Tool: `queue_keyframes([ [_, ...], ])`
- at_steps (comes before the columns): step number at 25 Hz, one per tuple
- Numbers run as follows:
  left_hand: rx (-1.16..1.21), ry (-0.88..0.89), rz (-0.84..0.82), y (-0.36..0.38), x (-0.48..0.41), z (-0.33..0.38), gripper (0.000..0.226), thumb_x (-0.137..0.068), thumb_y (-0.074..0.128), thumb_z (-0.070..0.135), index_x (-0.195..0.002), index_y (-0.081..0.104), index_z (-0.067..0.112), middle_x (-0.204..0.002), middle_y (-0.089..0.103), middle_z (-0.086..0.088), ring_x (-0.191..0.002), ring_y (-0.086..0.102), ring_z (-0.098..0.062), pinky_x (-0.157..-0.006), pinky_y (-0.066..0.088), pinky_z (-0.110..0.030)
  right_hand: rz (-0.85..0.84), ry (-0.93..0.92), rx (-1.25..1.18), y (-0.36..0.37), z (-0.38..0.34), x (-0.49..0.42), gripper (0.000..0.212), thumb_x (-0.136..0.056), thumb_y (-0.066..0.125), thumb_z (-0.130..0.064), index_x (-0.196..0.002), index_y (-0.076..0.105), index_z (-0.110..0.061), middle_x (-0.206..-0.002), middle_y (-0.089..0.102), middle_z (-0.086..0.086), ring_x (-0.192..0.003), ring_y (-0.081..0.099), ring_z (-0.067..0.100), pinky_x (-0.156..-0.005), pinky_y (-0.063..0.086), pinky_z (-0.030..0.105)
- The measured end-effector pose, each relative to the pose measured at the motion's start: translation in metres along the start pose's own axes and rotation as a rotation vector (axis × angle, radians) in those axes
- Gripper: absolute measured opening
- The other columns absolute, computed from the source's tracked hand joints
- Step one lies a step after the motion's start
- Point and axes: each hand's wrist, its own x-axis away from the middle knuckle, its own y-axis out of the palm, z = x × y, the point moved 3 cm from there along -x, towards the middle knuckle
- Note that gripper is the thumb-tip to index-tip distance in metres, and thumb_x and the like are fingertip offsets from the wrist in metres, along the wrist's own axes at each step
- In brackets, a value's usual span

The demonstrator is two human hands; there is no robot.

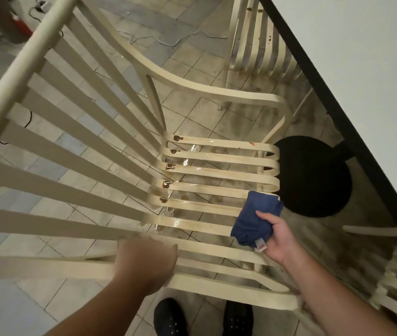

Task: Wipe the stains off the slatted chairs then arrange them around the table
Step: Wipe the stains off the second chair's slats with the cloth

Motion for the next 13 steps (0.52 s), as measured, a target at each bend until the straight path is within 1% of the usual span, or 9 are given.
queue_keyframes([
  [2,0.01,0.029,0.021,-0.001,0.0,0.001,0.086,-0.098,0.002,0.069,-0.079,0.069,0.019,-0.079,0.063,-0.001,-0.078,0.059,-0.018,-0.08,0.05,-0.036,0.166,-0.104,0.057,-0.015,-0.005,-0.01,0.031,-0.091,0.053,0.004,-0.12,0.059,-0.007,-0.11,0.068,0.017,-0.096,0.065,0.035,-0.088,0.052,0.049],
  [3,0.025,0.038,0.037,-0.002,0.001,0.001,0.087,-0.098,0.001,0.07,-0.078,0.069,0.02,-0.079,0.064,0.0,-0.078,0.06,-0.018,-0.079,0.05,-0.036,0.294,-0.171,0.121,-0.024,-0.009,-0.015,0.035,-0.093,0.051,0.004,-0.126,0.056,-0.005,-0.112,0.064,0.017,-0.095,0.063,0.033,-0.083,0.052,0.047],
  [5,0.068,0.052,0.064,-0.003,0.002,-0.001,0.087,-0.098,0.002,0.07,-0.076,0.069,0.019,-0.077,0.064,0.002,-0.075,0.062,-0.017,-0.076,0.049,-0.035,0.561,-0.275,0.295,-0.041,-0.015,-0.022,0.033,-0.099,0.053,-0.003,-0.131,0.051,-0.001,-0.114,0.059,0.018,-0.094,0.058,0.032,-0.073,0.048,0.041],
  [6,0.093,0.062,0.069,-0.004,0.001,-0.001,0.087,-0.098,0.002,0.07,-0.074,0.068,0.018,-0.075,0.064,0.003,-0.073,0.062,-0.016,-0.076,0.051,-0.034,0.639,-0.321,0.351,-0.046,-0.018,-0.024,0.03,-0.1,0.054,-0.006,-0.13,0.051,-0.002,-0.117,0.058,0.02,-0.094,0.055,0.031,-0.074,0.047,0.04],
  [8,0.133,0.079,0.073,-0.003,0.0,0.0,0.085,-0.098,0.003,0.07,-0.072,0.066,0.018,-0.074,0.063,0.003,-0.071,0.062,-0.016,-0.076,0.054,-0.035,0.652,-0.381,0.36,-0.057,-0.017,-0.031,0.027,-0.102,0.055,-0.006,-0.129,0.051,-0.005,-0.117,0.06,0.019,-0.088,0.056,0.026,-0.075,0.046,0.033],
  [9,0.143,0.086,0.075,-0.003,0.0,-0.001,0.084,-0.099,0.004,0.069,-0.072,0.065,0.018,-0.075,0.063,0.002,-0.072,0.062,-0.016,-0.076,0.054,-0.035,0.635,-0.386,0.374,-0.061,-0.014,-0.038,0.022,-0.103,0.054,-0.006,-0.124,0.051,-0.006,-0.109,0.059,0.015,-0.083,0.057,0.023,-0.069,0.045,0.029],
  [10,0.15,0.092,0.075,-0.003,0.0,-0.001,0.084,-0.099,0.004,0.069,-0.072,0.065,0.018,-0.076,0.063,0.001,-0.072,0.062,-0.017,-0.077,0.054,-0.036,0.633,-0.381,0.423,-0.064,-0.01,-0.042,0.019,-0.103,0.053,-0.007,-0.121,0.051,-0.001,-0.102,0.058,0.011,-0.081,0.057,0.023,-0.064,0.043,0.027],
  [11,0.154,0.099,0.075,-0.003,0.0,0.0,0.083,-0.099,0.005,0.069,-0.072,0.065,0.018,-0.075,0.063,0.001,-0.072,0.062,-0.017,-0.078,0.054,-0.036,0.637,-0.378,0.466,-0.07,-0.006,-0.05,0.023,-0.103,0.053,-0.008,-0.123,0.053,0.004,-0.097,0.058,0.009,-0.083,0.058,0.026,-0.062,0.042,0.028],
  [13,0.151,0.113,0.078,-0.001,0.0,0.0,0.083,-0.1,0.005,0.068,-0.075,0.066,0.018,-0.076,0.064,0.001,-0.073,0.063,-0.017,-0.078,0.054,-0.036,0.639,-0.37,0.534,-0.074,0.001,-0.06,0.026,-0.104,0.053,-0.01,-0.126,0.055,0.005,-0.091,0.059,0.007,-0.08,0.058,0.028,-0.06,0.042,0.032],
])
